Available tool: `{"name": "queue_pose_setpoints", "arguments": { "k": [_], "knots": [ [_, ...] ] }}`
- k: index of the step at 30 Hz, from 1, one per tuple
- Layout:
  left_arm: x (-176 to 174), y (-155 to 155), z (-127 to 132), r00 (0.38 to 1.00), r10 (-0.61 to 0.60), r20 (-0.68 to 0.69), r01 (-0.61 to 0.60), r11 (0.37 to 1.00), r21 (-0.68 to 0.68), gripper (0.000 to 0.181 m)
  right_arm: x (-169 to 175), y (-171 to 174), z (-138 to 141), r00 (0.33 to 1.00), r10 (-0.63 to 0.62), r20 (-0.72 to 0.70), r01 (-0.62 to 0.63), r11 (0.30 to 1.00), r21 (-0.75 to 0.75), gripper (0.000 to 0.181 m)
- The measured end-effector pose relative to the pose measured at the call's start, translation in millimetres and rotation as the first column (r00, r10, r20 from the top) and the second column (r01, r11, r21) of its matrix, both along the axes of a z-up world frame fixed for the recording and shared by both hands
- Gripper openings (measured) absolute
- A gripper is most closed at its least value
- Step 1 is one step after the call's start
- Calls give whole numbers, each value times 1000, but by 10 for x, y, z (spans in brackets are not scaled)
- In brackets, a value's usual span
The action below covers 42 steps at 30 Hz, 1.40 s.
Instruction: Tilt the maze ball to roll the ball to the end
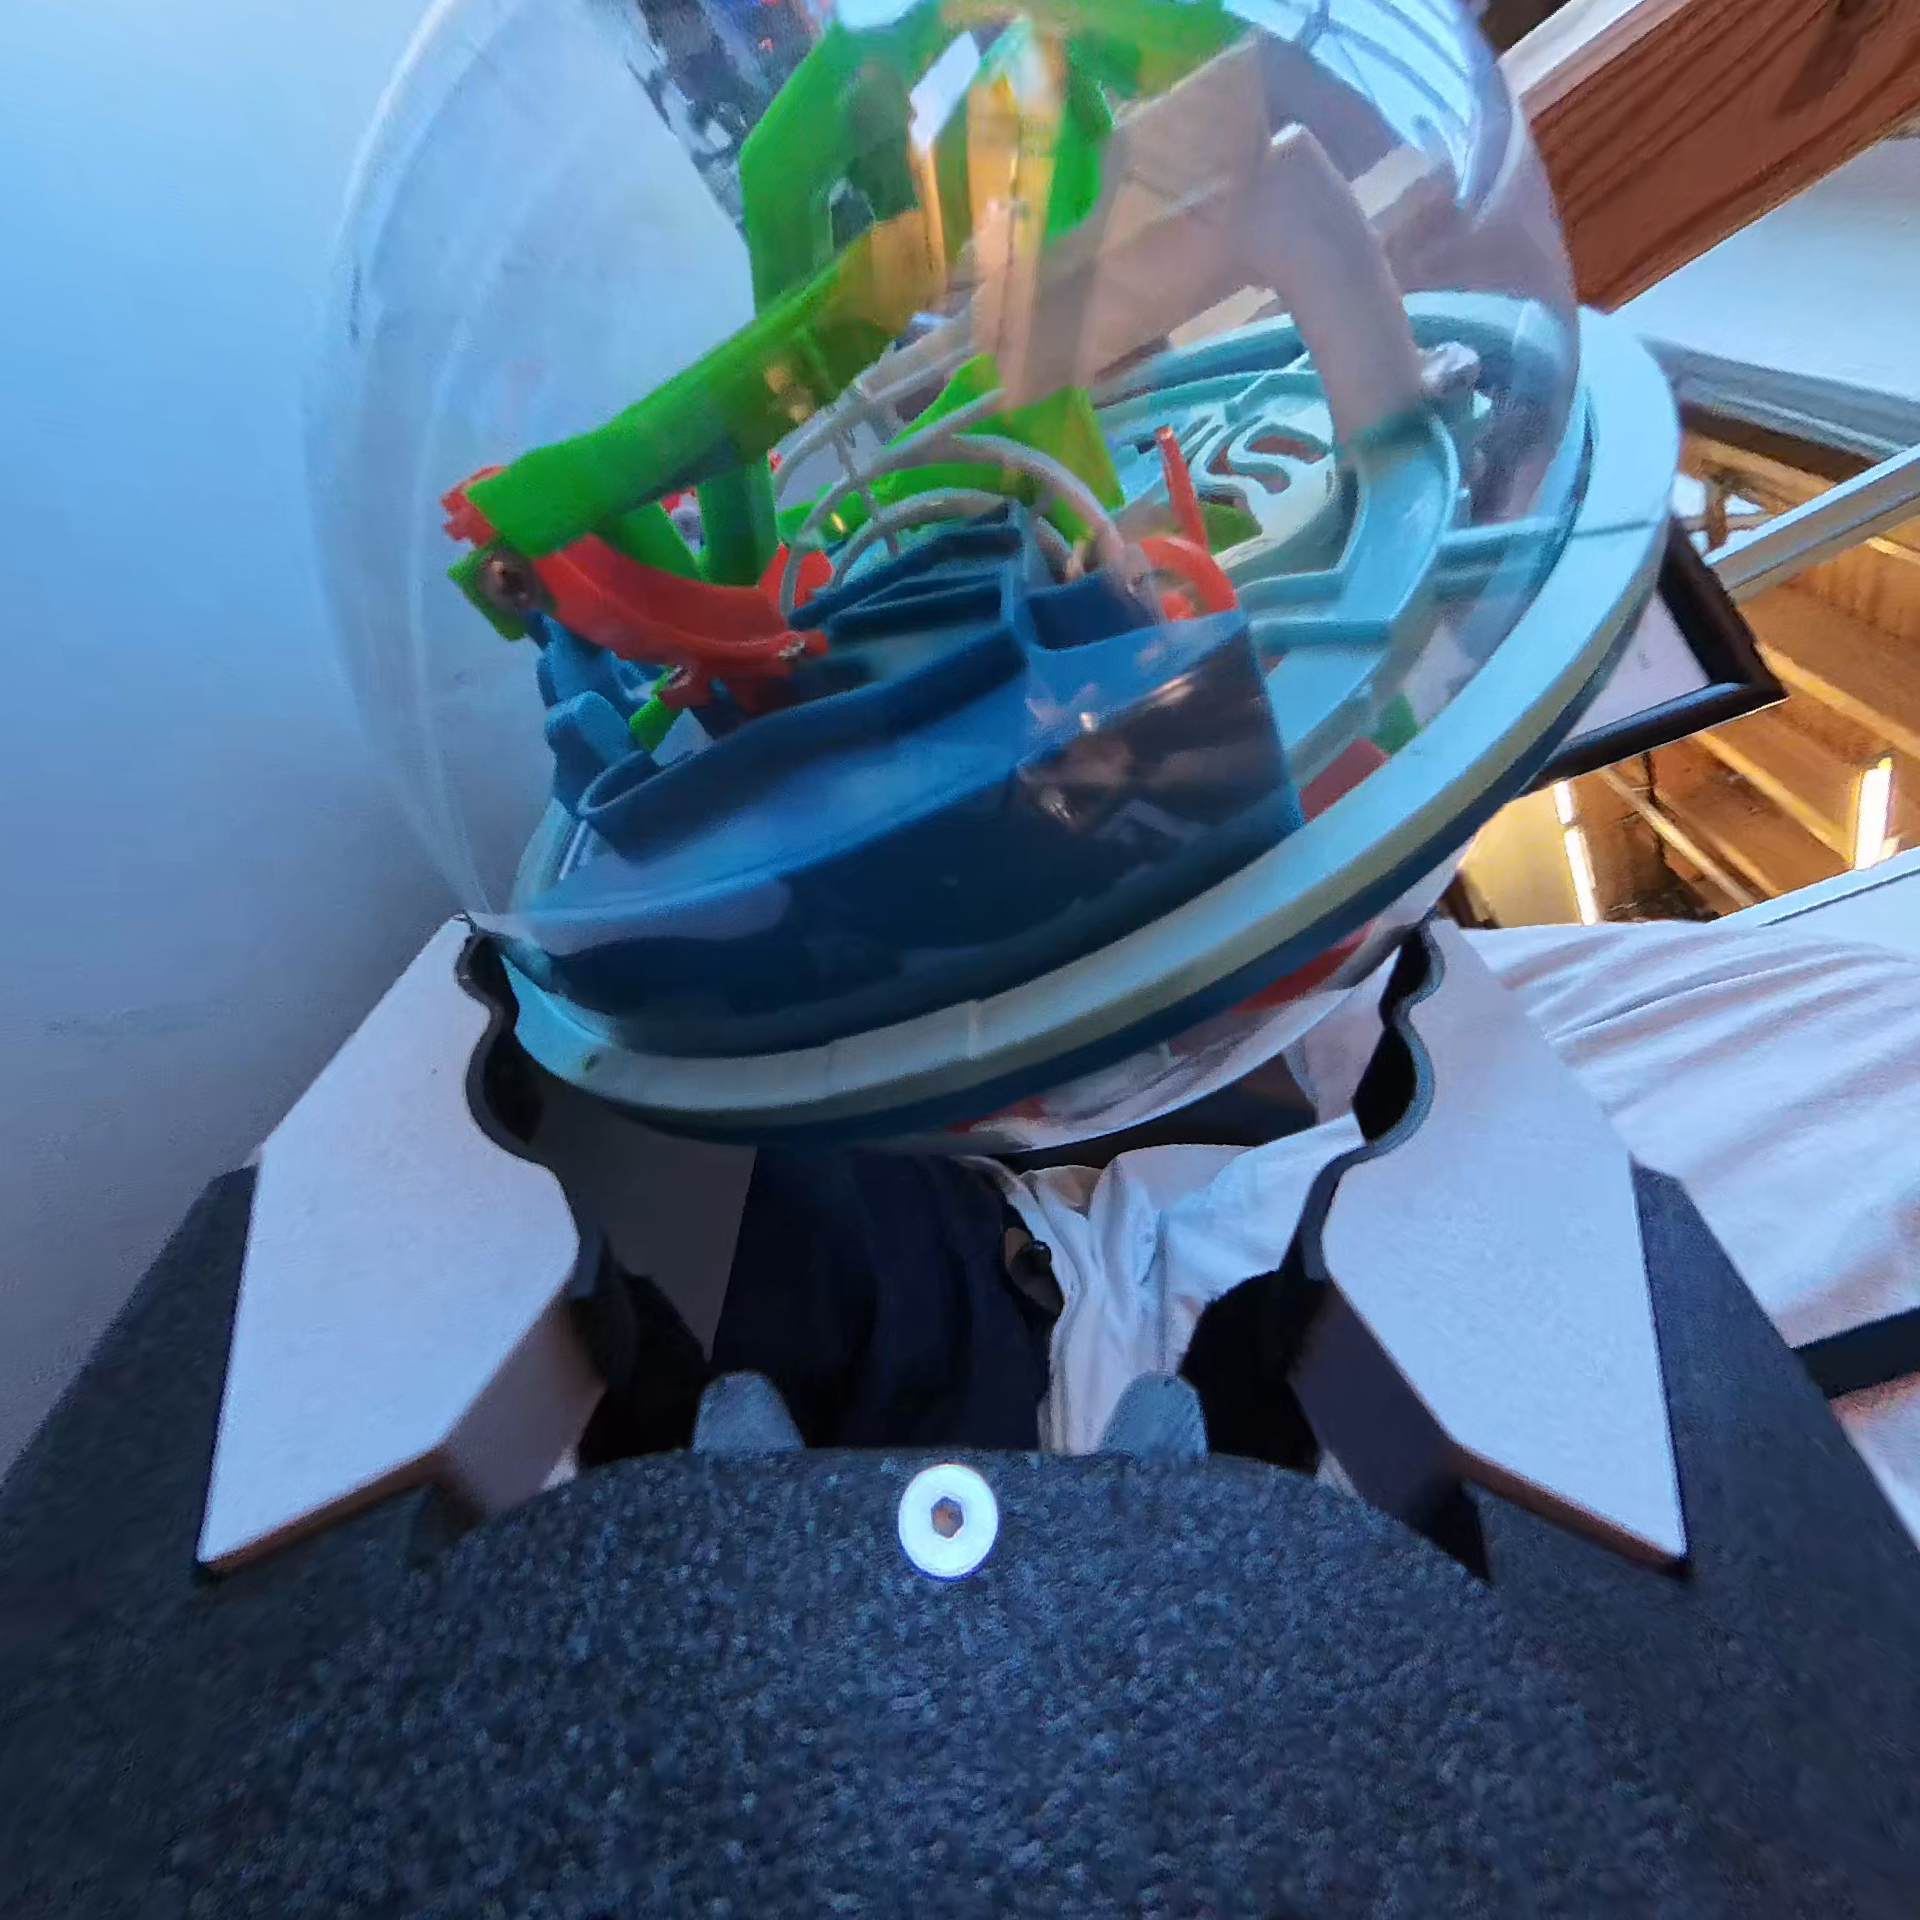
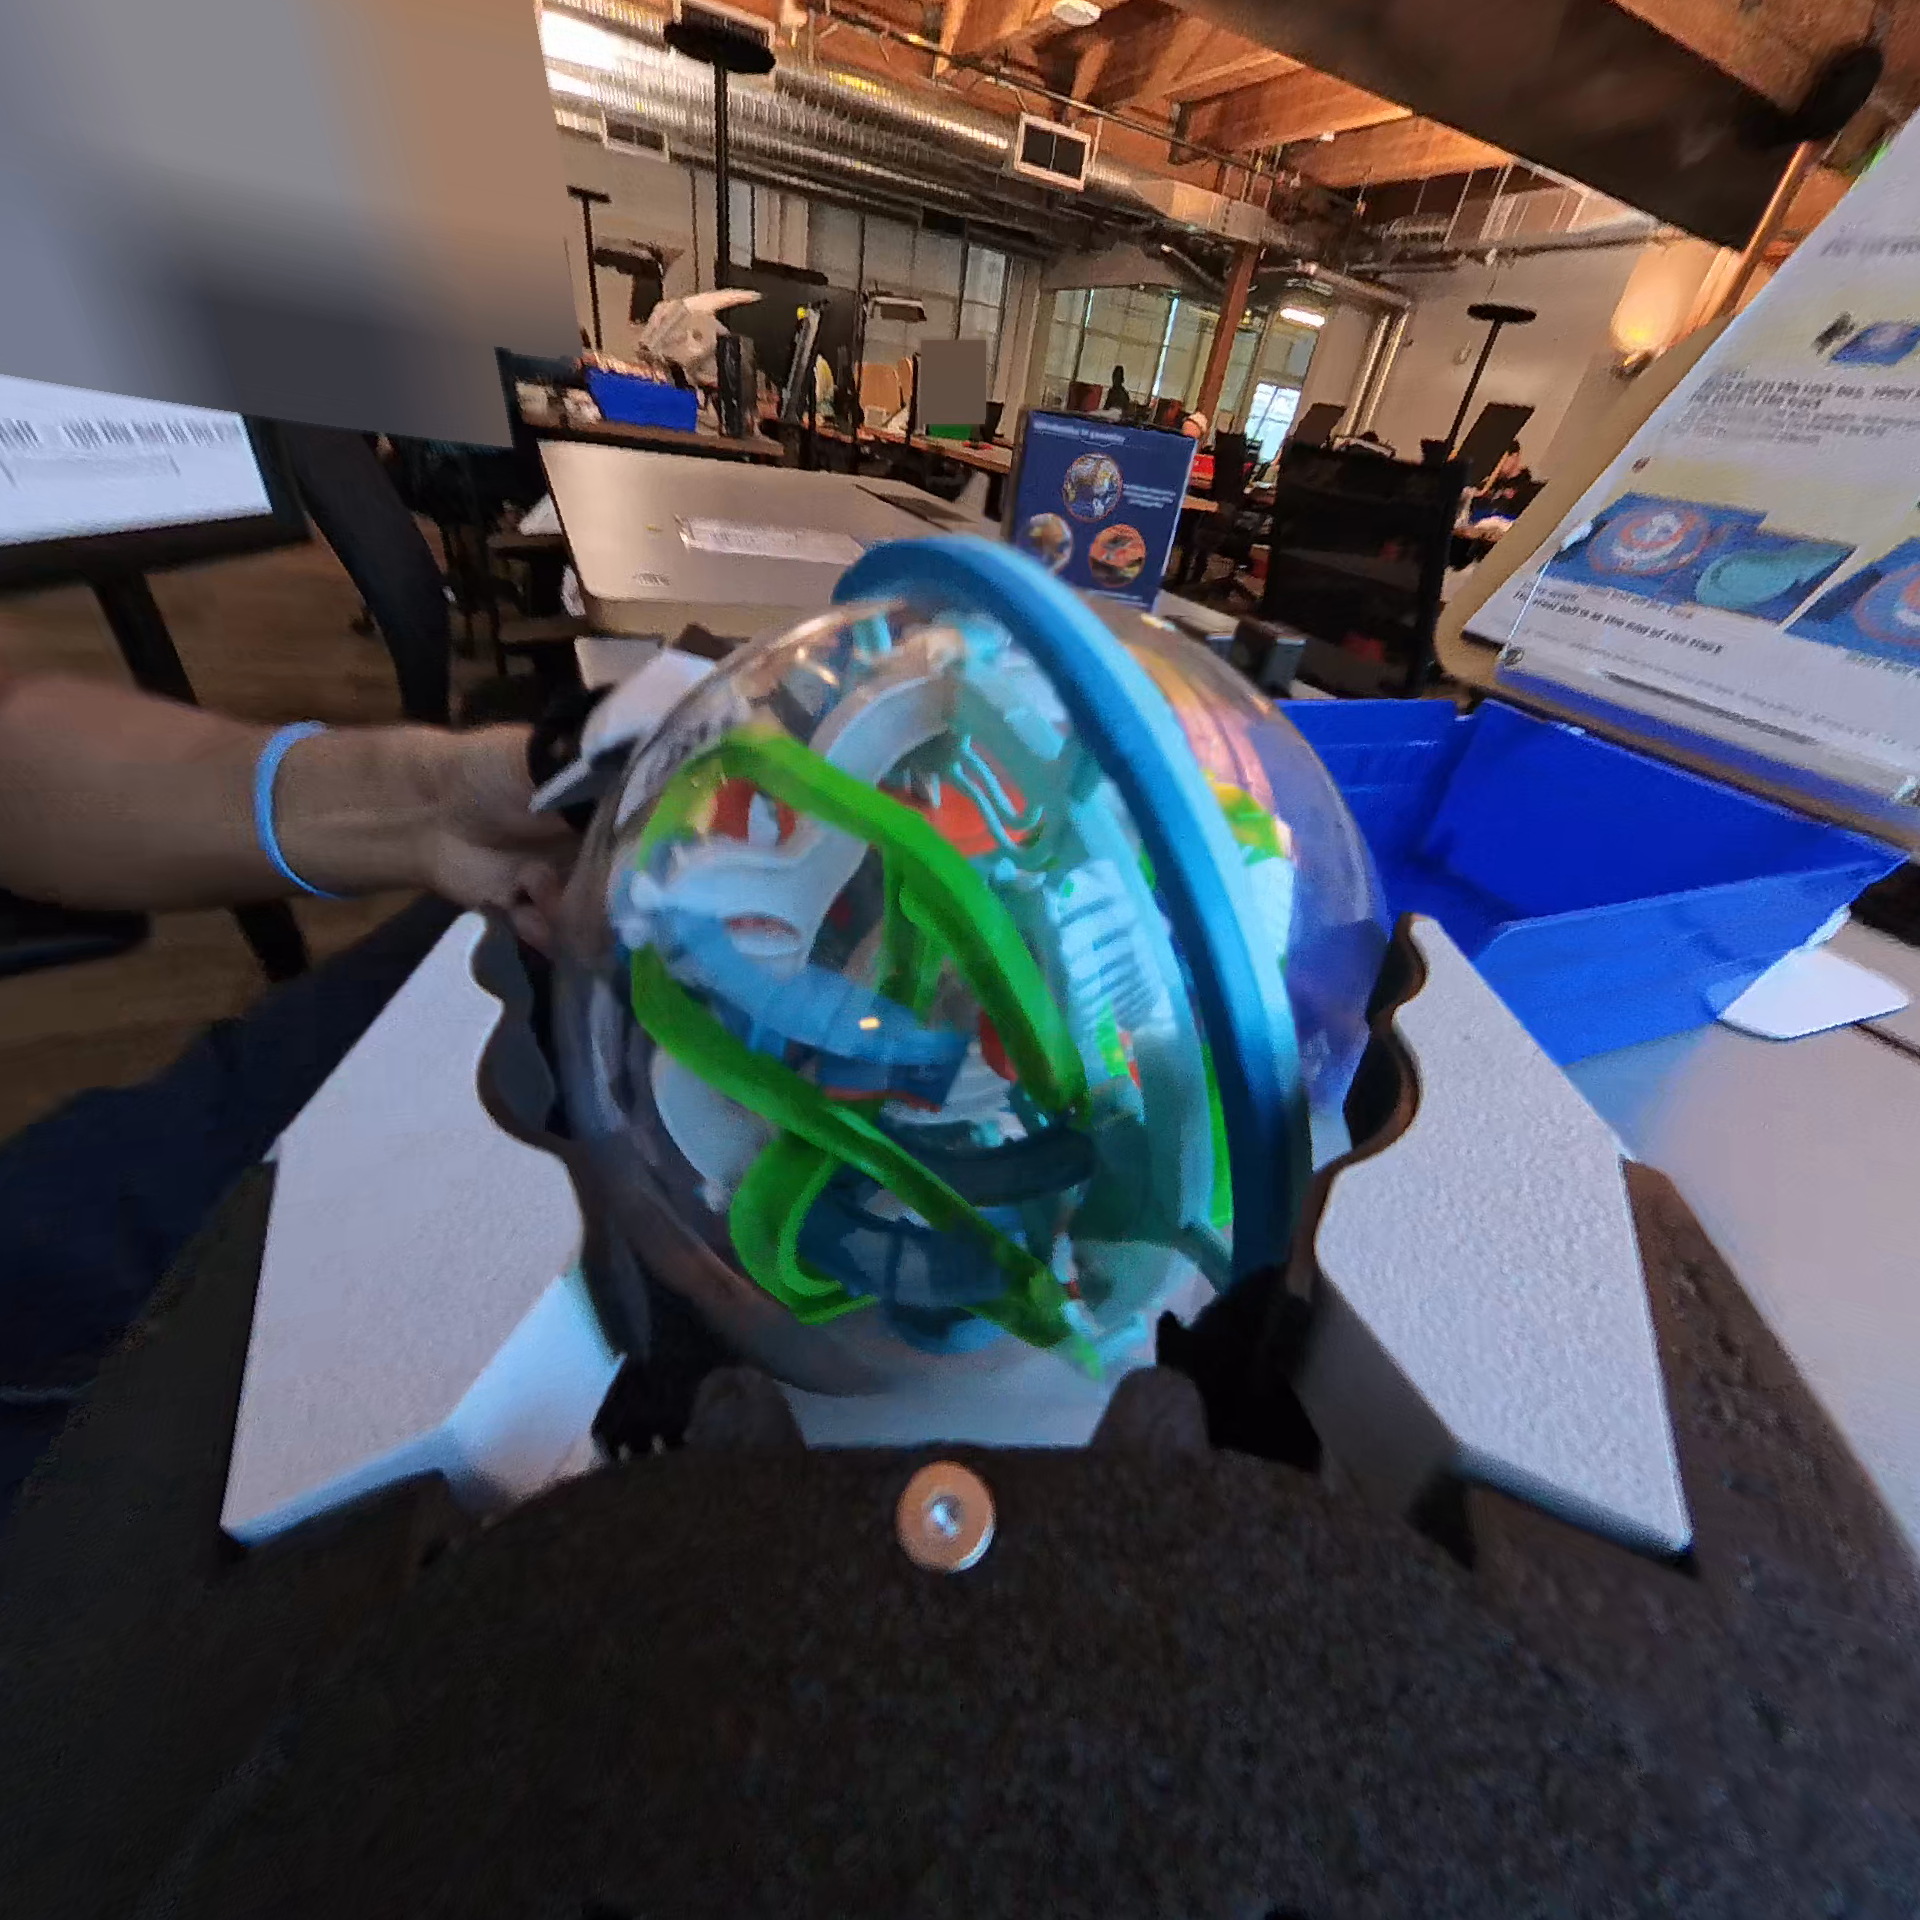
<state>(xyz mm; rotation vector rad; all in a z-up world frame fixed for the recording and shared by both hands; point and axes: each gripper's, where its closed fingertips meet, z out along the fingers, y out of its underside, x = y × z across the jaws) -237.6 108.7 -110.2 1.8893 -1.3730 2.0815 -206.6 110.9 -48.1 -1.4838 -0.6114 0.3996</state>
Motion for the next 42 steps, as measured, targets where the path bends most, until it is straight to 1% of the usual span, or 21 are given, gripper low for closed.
{"name": "queue_pose_setpoints", "arguments": {
  "k": [1,3,4,8,9,13,15,17,20,24,26,29,32,33,34,36,38,42],
  "knots": [
    [4,-9,-12,1000,2,-1,-2,1000,26,158,4,-21,35,999,9,-40,-9,1000,-24,153],
    [17,-19,-35,1000,10,-2,-9,997,79,158,16,-43,66,997,7,-72,-12,998,-68,154],
    [26,-20,-48,1000,16,-2,-15,994,108,158,21,-43,59,998,-7,-60,1,996,-88,154],
    [48,-41,-89,1000,26,1,-26,976,215,158,65,4,-95,992,-89,94,102,985,-137,154],
    [51,-42,-90,1000,30,2,-29,973,228,158,62,1,-117,991,-91,93,105,983,-154,153],
    [54,-14,-110,999,45,-2,-44,970,238,157,131,-1,-178,987,-134,89,151,963,-223,154],
    [52,-8,-112,999,47,0,-45,970,241,157,136,-6,-243,988,-147,54,156,945,-288,154],
    [50,9,-100,999,51,3,-50,969,241,157,137,4,-256,986,-163,41,167,937,-305,153],
    [11,7,-103,1000,24,19,-28,968,249,157,116,-13,-278,986,-152,74,168,936,-308,157],
    [-52,30,27,996,-13,92,1,991,133,158,153,-45,-288,990,-141,23,142,943,-300,156],
    [-60,76,73,994,-13,110,5,997,72,154,179,-62,-299,990,-142,-2,135,945,-299,156],
    [-50,139,118,993,-14,119,17,1000,-23,150,199,-80,-305,990,-137,-22,125,951,-284,154],
    [-15,189,81,997,-12,77,19,996,-91,151,181,-107,-304,994,-109,-13,103,964,-245,157],
    [-1,193,63,998,-14,61,21,994,-104,152,169,-115,-303,995,-98,-7,94,969,-227,157],
    [7,177,49,999,-25,48,31,993,-111,158,165,-120,-303,996,-93,-7,90,973,-213,155],
    [17,117,49,998,-51,40,56,989,-139,159,174,-125,-316,996,-86,-12,82,979,-188,155],
    [42,94,54,998,-45,40,51,986,-160,159,188,-125,-316,995,-88,-37,80,984,-160,155],
    [34,101,57,998,-49,46,54,992,-114,159,176,-131,-318,995,-86,-42,81,992,-100,155]
  ]
}}
